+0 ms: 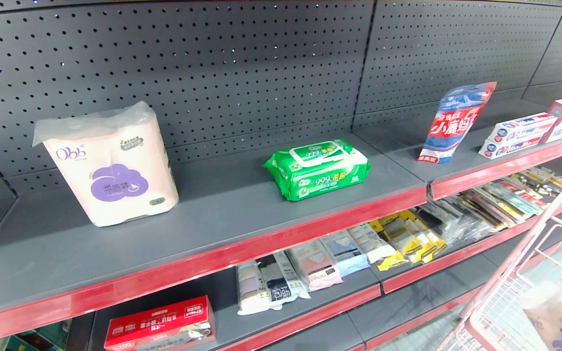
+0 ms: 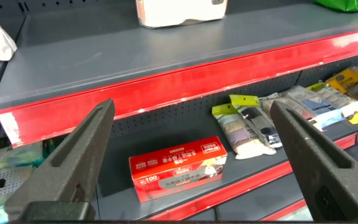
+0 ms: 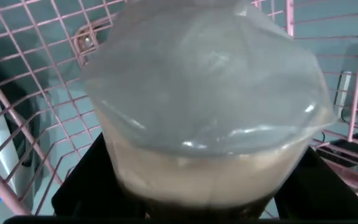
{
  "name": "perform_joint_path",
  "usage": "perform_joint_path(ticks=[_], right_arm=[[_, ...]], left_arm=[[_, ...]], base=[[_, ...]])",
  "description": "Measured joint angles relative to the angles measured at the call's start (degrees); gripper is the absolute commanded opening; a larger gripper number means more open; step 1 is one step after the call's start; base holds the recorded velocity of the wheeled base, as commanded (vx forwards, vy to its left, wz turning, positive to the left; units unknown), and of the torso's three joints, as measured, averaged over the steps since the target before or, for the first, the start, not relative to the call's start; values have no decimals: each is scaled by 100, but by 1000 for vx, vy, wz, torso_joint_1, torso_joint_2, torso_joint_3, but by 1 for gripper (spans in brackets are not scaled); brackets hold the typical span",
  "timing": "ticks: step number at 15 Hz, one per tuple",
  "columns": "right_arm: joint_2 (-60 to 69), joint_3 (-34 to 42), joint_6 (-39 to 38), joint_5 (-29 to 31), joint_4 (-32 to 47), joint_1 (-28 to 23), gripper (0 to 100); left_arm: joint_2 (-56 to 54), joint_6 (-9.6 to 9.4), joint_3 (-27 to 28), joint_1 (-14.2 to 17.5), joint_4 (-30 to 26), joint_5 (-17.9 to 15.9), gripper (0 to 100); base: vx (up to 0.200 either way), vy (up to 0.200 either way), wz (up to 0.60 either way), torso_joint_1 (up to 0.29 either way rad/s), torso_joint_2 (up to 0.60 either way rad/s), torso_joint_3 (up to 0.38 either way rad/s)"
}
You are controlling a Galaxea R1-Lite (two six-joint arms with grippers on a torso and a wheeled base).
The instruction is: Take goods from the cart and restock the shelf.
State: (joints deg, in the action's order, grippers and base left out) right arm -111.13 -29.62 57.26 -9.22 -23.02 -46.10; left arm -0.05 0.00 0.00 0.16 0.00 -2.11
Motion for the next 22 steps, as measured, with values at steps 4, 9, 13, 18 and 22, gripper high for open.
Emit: perform_joint_path(ticks=[4, 9, 13, 18, 22], right_arm=[[653, -67, -529, -6, -22, 20, 0], [1871, -74, -1413, 60, -30, 512, 0], [2946, 7, -1815, 602, -33, 1443, 0], [4190, 499, -3376, 1261, 107, 3323, 0], [4984, 868, -4459, 1334, 301, 4586, 0]], left_arm=[[0, -2, 0, 0, 0, 0, 100], [-2, -2, 0, 0, 0, 0, 100], [0, -2, 0, 0, 0, 0, 100], [0, 0, 0, 0, 0, 0, 100], [-2, 0, 0, 2, 0, 0, 100]], base=[[0, 0, 0, 0, 0, 0], [0, 0, 0, 0, 0, 0], [0, 0, 0, 0, 0, 0], [0, 0, 0, 0, 0, 0], [0, 0, 0, 0, 0, 0]])
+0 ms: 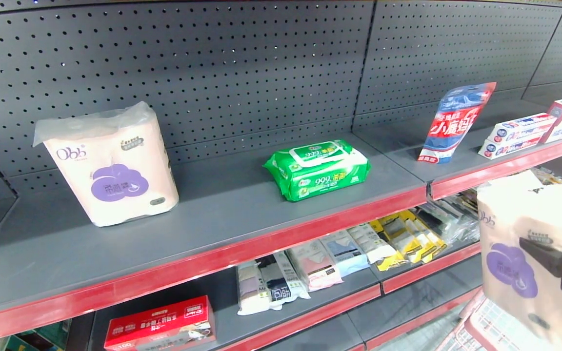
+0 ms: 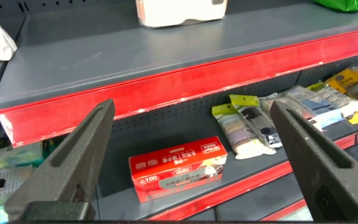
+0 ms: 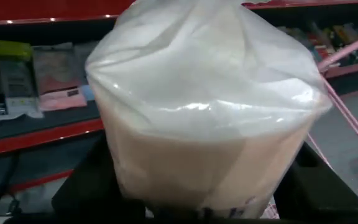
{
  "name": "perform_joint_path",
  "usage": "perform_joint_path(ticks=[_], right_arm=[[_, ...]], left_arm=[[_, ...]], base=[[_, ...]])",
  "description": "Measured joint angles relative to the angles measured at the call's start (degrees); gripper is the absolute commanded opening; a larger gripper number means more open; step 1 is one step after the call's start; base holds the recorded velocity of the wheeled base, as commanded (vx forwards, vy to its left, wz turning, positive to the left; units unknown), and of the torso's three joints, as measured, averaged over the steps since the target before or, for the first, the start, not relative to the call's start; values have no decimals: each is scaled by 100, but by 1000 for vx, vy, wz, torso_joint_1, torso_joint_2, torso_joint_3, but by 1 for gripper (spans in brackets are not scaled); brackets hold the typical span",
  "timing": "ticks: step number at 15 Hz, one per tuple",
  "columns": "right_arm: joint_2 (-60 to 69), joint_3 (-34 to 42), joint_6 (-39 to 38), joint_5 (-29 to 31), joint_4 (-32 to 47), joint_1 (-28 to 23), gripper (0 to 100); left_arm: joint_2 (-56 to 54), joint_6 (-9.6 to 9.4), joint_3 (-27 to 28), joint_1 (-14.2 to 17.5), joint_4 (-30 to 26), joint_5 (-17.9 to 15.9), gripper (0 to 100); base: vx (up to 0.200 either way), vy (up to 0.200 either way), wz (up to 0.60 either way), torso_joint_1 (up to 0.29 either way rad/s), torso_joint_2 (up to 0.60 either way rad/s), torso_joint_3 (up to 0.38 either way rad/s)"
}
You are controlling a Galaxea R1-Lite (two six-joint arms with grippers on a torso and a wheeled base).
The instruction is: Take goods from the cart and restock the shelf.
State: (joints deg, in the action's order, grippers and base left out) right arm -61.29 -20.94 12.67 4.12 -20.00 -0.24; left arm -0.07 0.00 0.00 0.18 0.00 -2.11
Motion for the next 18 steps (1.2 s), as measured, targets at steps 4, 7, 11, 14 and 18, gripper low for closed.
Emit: perform_joint_path(ticks=[4, 7, 11, 14, 18], right_arm=[[1128, 99, -460, 34, 1180, 1198, 0], [1773, -33, -482, 105, 1347, 1225, 0], [2203, -30, -367, 102, 1420, 1162, 0], [2310, 9, -367, 118, 1418, 1118, 0], [2356, 50, -363, 116, 1407, 1065, 0]], left_arm=[[2, 0, 0, -2, 0, 0, 100], [2, -2, 0, -2, 0, 0, 100], [2, 0, 0, -2, 0, 0, 100], [2, 0, 0, -2, 0, 0, 100], [2, -2, 0, -2, 0, 0, 100]], base=[[0, 0, 0, 0, 0, 0], [0, 0, 0, 0, 0, 0], [0, 0, 0, 0, 0, 0], [0, 0, 0, 0, 0, 0], [0, 0, 0, 0, 0, 0]])
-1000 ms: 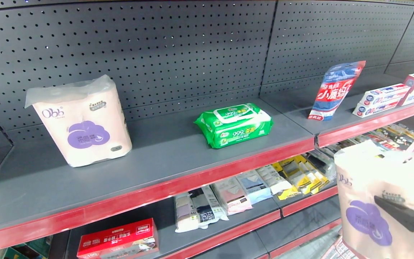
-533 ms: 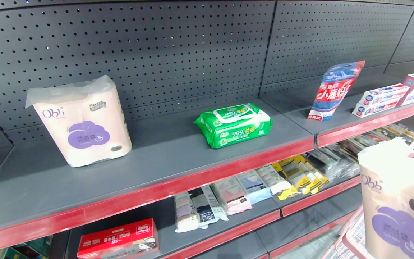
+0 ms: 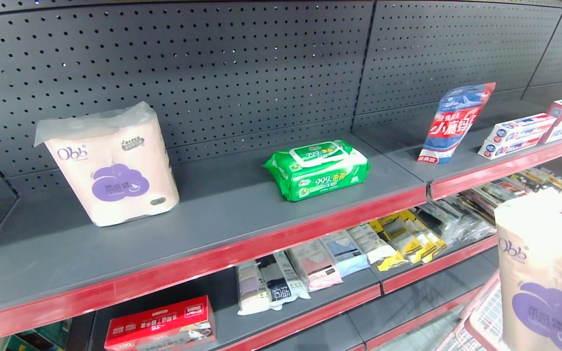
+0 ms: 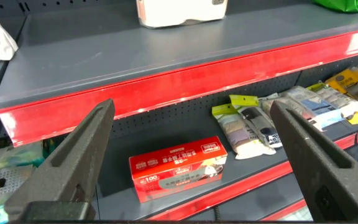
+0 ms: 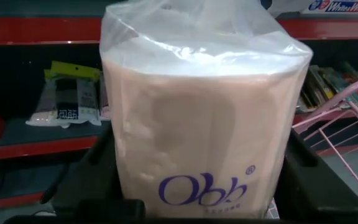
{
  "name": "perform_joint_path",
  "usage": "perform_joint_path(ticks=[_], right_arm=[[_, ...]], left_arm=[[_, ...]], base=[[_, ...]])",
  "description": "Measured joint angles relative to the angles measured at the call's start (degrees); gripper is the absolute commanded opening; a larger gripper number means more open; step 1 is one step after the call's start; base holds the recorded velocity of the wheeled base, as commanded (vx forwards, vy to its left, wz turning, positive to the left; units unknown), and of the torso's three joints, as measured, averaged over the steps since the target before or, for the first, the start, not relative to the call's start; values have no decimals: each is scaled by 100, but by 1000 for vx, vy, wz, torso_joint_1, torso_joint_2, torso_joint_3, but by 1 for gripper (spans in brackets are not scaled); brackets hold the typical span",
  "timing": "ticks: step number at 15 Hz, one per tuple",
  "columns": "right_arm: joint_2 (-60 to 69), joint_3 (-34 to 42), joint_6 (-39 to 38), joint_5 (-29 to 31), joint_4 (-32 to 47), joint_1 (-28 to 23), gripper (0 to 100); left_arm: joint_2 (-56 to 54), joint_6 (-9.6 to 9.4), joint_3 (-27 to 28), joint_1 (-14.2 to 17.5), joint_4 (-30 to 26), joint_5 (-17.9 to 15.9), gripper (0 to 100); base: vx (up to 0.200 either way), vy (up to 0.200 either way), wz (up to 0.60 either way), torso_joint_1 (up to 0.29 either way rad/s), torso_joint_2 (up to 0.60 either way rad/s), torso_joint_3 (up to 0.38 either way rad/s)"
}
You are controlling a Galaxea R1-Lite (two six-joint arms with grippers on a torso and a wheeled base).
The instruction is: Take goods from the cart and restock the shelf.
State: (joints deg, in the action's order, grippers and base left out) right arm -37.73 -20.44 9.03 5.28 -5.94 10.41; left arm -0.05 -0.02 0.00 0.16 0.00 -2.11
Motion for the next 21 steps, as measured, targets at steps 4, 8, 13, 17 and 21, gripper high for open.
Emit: perform_joint_path(ticks=[4, 8, 13, 17, 21], right_arm=[[-20, -74, 32, 0, -66, -7, 0], [-57, -271, 65, 9, -62, -60, 0], [-79, -340, 158, -9, -55, -168, 0], [-160, -524, 163, -9, -68, -173, 0], [-236, -596, 223, -11, -57, -173, 0]], left_arm=[[-2, 2, 0, 0, 0, 0, 100], [-2, 2, 0, 0, 0, 0, 100], [-2, 0, 0, 0, 0, 0, 100], [-2, 0, 0, 0, 0, 0, 100], [-2, 0, 0, 0, 0, 0, 100]], base=[[0, 0, 0, 68, -137, -73], [0, 0, 0, 172, -378, -204], [0, 0, 0, 175, -362, -190], [0, 0, 0, 172, -338, -183], [0, 0, 0, 160, -342, -184]])
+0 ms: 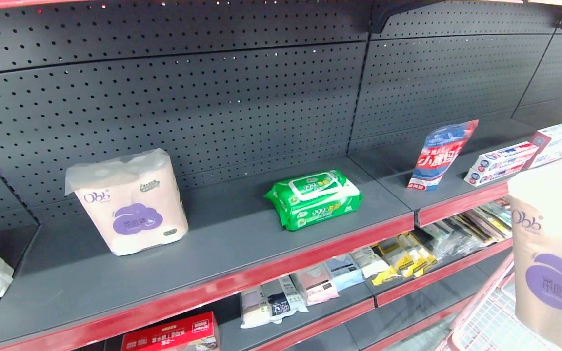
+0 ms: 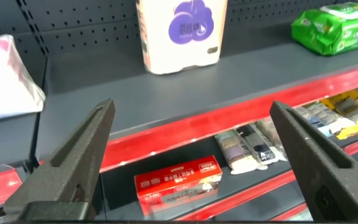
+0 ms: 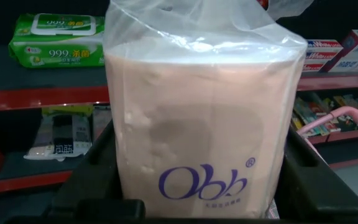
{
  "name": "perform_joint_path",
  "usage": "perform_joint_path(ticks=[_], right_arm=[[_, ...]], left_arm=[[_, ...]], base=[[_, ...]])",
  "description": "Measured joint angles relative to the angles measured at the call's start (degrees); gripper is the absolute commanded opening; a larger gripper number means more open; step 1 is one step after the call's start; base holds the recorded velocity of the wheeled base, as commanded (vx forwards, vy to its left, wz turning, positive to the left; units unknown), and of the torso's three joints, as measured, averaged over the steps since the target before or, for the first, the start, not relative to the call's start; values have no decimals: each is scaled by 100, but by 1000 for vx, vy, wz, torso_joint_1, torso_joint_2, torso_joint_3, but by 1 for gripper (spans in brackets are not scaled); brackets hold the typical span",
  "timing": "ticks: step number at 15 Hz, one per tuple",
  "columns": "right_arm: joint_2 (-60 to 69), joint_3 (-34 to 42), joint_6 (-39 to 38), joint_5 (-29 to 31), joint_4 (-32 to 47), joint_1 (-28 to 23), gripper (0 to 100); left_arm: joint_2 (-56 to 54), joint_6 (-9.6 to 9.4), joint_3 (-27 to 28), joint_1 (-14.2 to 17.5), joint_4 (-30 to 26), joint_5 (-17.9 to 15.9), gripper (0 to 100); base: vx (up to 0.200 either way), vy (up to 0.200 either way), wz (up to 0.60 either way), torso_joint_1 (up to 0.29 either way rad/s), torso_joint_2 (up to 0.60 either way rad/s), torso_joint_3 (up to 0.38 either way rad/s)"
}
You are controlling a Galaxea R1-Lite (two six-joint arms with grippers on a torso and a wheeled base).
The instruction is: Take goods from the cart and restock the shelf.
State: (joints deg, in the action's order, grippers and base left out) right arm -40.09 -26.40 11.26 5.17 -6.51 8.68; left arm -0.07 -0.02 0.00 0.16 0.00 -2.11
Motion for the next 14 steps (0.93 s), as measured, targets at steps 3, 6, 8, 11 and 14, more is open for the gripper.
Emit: perform_joint_path(ticks=[3, 6, 8, 11, 14], right_arm=[[-37, -22, 9, 2, -5, 0, 0], [-69, -46, 12, 2, -9, 0, 0], [-80, -49, 55, 0, -6, -2, 0], [-94, -49, 80, 2, -5, -2, 0], [-117, -49, 189, 2, -11, -9, 0]], left_arm=[[0, 0, 0, 0, 0, 0, 100], [0, 2, 0, 0, 0, 0, 100], [2, 0, 0, 0, 0, 0, 100], [2, 2, 0, 0, 0, -7, 100], [2, 2, 0, 0, 0, -10, 100]], base=[[0, 0, 0, 129, -279, -145], [0, 0, 0, 102, -201, -103], [0, 0, 0, 21, -45, -11], [0, 0, 0, 0, 0, 0], [0, 0, 0, 0, 0, 0]])
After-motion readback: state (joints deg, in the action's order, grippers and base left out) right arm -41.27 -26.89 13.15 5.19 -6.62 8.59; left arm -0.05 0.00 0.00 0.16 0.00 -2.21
